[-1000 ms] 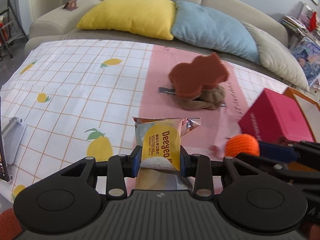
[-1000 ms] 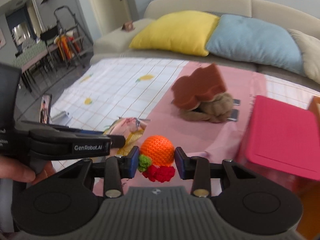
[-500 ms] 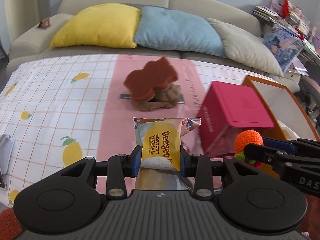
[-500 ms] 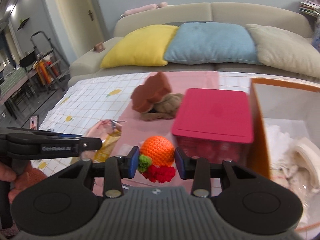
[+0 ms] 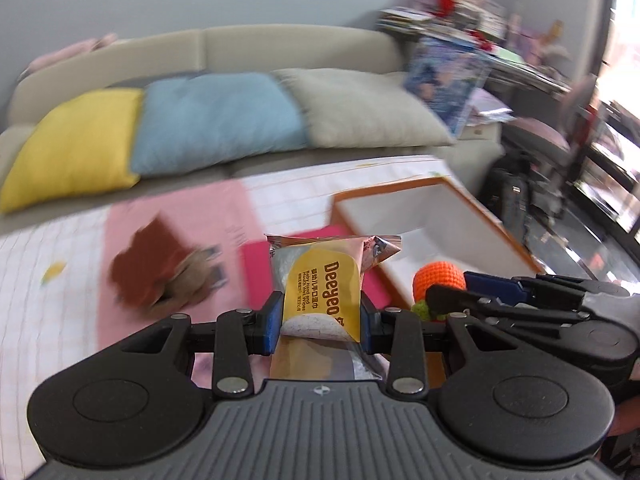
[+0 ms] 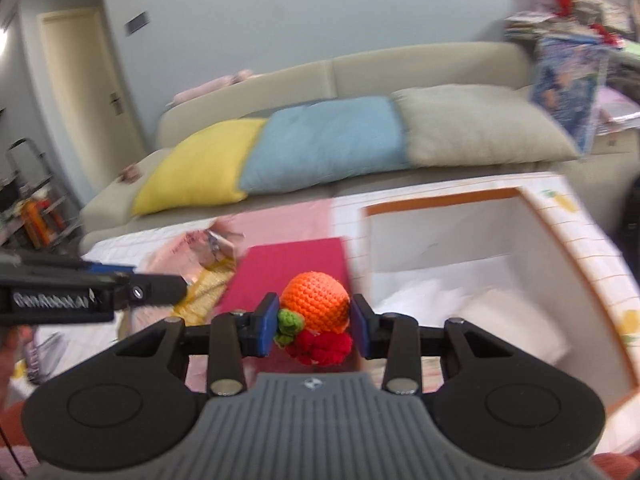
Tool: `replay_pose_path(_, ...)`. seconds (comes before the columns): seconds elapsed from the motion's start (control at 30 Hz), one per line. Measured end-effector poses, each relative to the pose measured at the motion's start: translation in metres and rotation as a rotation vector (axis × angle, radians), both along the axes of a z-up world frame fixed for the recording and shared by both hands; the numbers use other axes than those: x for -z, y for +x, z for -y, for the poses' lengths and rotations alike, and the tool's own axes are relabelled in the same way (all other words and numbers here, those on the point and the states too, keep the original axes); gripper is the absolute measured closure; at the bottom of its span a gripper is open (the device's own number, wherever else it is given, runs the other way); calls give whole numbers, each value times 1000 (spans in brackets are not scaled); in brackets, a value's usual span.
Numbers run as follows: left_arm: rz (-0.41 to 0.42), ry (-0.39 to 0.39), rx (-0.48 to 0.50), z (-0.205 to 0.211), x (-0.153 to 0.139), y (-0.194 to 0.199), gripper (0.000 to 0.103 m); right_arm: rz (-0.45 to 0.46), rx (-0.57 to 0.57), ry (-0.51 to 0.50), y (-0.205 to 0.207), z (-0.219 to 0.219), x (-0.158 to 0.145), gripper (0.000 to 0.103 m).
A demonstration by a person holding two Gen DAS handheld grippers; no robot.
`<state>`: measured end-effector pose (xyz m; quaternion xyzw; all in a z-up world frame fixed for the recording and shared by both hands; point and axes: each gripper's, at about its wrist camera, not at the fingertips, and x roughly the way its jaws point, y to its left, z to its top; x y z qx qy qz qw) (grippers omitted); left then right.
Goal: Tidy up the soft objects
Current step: 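Carry the snack packet and crocheted fruit into the white box and open both tools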
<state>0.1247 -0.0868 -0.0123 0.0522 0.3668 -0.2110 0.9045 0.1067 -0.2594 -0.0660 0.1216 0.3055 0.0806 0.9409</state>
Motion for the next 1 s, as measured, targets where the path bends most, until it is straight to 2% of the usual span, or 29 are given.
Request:
replay_pose_path(0.17, -22, -6, 131, 56, -3, 14, 62, -37, 136, -63, -7, 42, 8, 65)
replay_pose_path(0.3, -72, -20, 223, 99, 5, 19, 62, -122, 223, -99, -6, 72, 18, 65)
replay_pose_path(0.47, -112, 7, 286, 138, 22, 21, 62, -246, 246, -250, -1, 92, 33, 65)
replay_pose_path(0.6, -139, 44, 301, 152, 36, 25, 62, -290, 230, -299, -4, 102, 45, 65)
replay_pose_path(0.83, -210, 77, 283, 152, 50, 32, 62, -302, 206, -328, 2, 103, 60, 65)
replay_pose_path(1.0, -230, 102, 301, 155, 58, 33, 62, -283, 217, -287, -1, 107, 59, 55)
